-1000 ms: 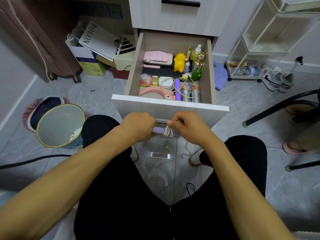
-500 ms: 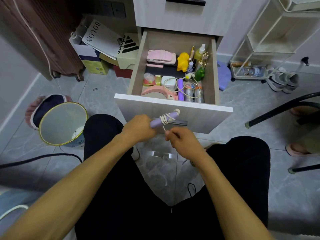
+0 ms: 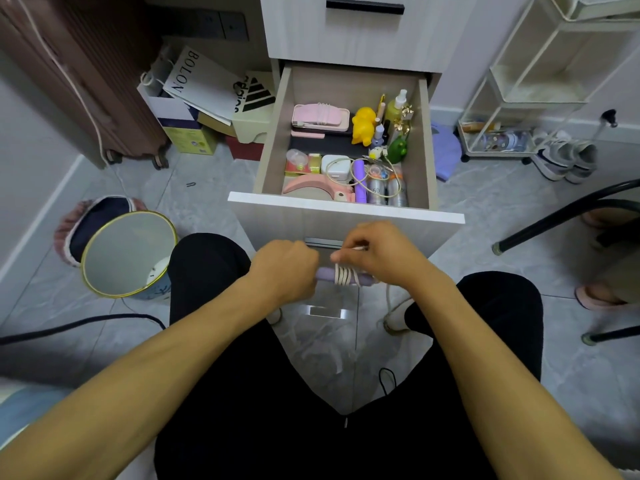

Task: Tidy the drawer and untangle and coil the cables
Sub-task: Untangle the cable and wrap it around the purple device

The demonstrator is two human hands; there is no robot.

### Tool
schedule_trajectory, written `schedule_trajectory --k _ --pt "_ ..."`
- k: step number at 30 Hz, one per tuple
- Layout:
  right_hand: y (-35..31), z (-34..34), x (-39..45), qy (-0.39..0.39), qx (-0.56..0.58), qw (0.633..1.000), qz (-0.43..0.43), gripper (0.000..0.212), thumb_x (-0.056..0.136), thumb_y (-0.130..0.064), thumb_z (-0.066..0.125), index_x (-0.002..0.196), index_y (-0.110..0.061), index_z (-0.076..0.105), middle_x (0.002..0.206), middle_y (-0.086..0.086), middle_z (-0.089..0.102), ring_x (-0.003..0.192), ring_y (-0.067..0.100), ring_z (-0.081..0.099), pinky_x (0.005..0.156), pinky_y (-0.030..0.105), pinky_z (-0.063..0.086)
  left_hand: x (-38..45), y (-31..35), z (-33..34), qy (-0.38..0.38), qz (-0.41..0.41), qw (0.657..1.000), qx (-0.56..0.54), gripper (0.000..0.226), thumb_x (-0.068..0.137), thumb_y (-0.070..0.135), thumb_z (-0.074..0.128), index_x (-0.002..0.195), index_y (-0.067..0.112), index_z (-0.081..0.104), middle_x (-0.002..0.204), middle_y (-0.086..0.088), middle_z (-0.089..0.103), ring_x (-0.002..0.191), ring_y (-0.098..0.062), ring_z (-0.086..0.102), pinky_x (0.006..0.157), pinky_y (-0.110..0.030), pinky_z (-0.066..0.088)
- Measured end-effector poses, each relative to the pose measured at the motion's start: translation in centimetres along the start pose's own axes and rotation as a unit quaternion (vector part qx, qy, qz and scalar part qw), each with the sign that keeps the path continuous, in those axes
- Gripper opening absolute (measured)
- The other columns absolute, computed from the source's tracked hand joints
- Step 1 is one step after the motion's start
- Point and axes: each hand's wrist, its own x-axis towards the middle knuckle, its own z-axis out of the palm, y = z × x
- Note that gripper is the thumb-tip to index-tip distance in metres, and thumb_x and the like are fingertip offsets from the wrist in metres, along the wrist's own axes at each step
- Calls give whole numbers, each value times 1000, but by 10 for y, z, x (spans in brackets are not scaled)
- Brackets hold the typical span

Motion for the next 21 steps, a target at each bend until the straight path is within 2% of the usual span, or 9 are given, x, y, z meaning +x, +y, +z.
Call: schedule_trajectory --k 4,7,9,11,12,15,17,19,21 --pt "3 2 -3 -57 230 968 78 15 85 -27 73 70 -24 75 66 -4 69 61 3 57 59 18 46 -4 -11 3 49 18 998 -47 22 88 36 53 72 24 45 65 5 46 62 -23 49 56 -29 34" --pt "13 18 -7 -84 265 955 106 30 89 -1 63 70 -22 73 65 -8 65 62 6 55 60 12 42 -5 -6 9 92 -8 984 -149 23 86 35 57 69 24 46 65 5 50 64 -25 54 56 -28 32" --pt "14 32 -11 -40 295 945 134 38 93 -3 57 61 -20 69 53 -5 53 48 5 42 49 13 33 -3 -4 10 111 -47 961 -249 22 84 31 64 70 24 48 66 3 55 64 -24 53 56 -29 35" --pt "12 45 -15 35 335 930 146 37 97 -21 56 62 -15 66 51 -1 46 44 5 35 46 17 29 0 -4 9 87 -81 916 -382 21 83 28 70 74 21 52 69 2 58 66 -22 56 58 -29 39" --pt "10 48 -15 61 322 935 137 39 98 -25 56 62 -13 64 51 0 45 44 5 35 46 17 30 1 -4 7 55 -91 889 -446 20 83 29 71 77 18 55 70 3 58 65 -18 55 58 -28 40" --pt "11 50 -14 109 296 940 130 40 98 -20 55 59 -12 59 51 1 44 44 4 34 46 15 32 -1 -1 0 -38 -99 797 -595 15 89 27 63 85 15 57 71 -1 54 56 -12 46 54 -26 37" --pt "14 46 -12 118 277 945 129 35 99 -20 53 69 -4 63 52 3 46 42 4 37 45 14 33 -4 -1 -5 -64 -100 738 -664 14 89 27 58 88 13 57 70 -6 52 51 -13 43 49 -26 33" --pt "16 45 -14 102 239 958 119 39 100 -26 49 73 -2 64 51 2 52 42 3 44 47 13 38 -5 -4 -7 -68 -93 702 -703 27 83 32 55 95 9 61 71 -8 53 49 -15 43 47 -25 33" --pt "17 46 -15 73 218 966 117 44 102 -31 45 71 -6 64 49 2 56 43 3 48 51 15 42 -5 -8 -5 -67 -78 676 -730 28 88 28 52 99 5 63 71 -9 55 49 -15 45 47 -24 36"
